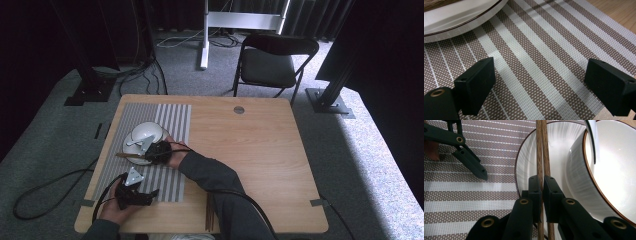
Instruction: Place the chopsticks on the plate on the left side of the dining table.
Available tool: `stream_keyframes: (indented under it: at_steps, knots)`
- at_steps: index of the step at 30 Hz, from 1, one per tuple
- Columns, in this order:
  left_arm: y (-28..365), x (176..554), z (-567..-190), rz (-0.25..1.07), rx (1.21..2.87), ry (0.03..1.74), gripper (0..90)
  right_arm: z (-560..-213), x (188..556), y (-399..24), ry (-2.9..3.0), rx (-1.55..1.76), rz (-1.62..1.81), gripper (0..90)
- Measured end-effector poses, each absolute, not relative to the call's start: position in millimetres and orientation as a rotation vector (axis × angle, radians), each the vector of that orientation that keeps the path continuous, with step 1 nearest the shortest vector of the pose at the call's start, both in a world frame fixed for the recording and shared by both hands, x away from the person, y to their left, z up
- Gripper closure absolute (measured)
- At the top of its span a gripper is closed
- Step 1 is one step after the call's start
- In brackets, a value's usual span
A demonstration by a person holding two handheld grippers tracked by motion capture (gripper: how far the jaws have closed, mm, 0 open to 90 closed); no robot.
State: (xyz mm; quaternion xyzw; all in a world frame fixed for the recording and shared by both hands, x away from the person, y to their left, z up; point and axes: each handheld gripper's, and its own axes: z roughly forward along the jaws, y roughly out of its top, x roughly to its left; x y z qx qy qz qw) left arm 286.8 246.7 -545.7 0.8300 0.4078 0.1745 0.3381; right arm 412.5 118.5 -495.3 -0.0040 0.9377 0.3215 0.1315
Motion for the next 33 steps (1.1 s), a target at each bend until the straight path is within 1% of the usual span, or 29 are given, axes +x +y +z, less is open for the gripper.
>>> stream_keyframes:
  at_steps: [33]
  knots:
    - [246.7, 286.7, -545.7, 0.455, 2.162, 1.063, 10.3, -495.9, 412.4, 118.6, 2.718, -0.015, 0.932, 84.7]
